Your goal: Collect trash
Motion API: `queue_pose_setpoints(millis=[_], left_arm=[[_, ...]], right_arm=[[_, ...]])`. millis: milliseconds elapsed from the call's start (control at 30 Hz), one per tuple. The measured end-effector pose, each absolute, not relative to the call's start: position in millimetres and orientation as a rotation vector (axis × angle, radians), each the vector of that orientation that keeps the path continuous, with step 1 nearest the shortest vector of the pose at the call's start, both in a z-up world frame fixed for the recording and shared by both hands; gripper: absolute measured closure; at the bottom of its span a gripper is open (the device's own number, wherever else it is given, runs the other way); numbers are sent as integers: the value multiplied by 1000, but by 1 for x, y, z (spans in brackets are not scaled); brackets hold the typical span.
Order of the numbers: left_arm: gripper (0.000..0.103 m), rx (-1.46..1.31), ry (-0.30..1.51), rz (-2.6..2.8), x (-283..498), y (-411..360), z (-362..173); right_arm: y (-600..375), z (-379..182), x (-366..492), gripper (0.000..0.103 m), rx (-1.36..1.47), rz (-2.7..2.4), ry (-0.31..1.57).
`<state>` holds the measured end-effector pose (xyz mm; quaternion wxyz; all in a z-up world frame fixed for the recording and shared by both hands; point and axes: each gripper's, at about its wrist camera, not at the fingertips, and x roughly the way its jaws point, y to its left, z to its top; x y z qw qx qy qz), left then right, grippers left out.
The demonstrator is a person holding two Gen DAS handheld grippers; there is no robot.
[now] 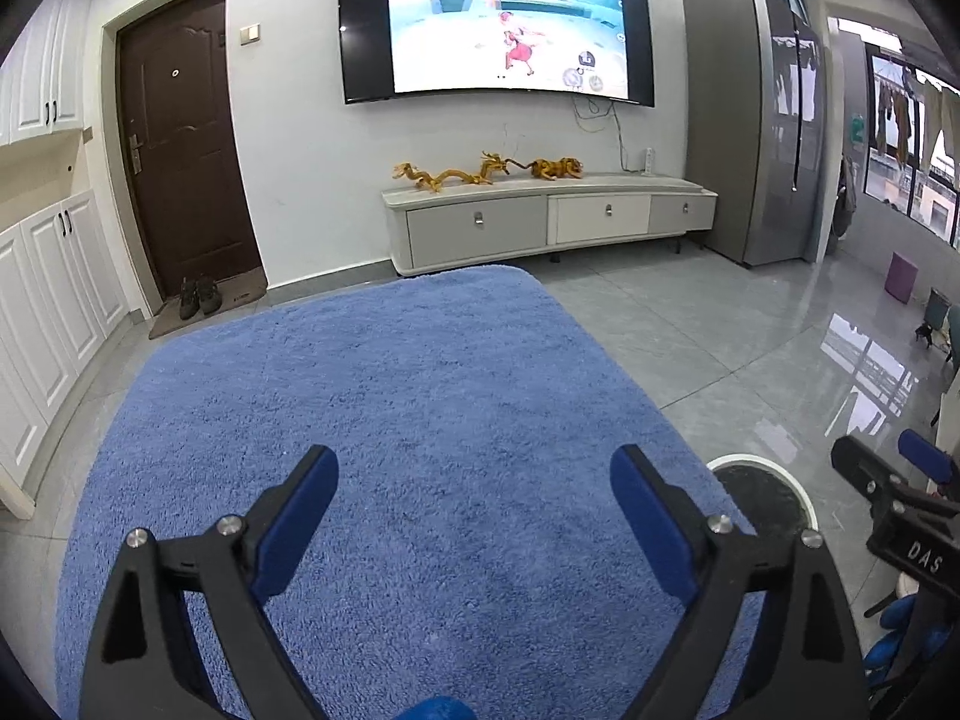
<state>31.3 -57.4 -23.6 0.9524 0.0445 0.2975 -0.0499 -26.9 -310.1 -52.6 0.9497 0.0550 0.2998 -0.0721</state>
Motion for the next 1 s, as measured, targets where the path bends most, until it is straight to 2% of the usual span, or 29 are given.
queue_pose_setpoints(millis=[1000], left_arm=[[9, 69, 610, -110, 40, -57, -39]], right_arm=[[-328, -65, -30, 0, 115, -272, 620]])
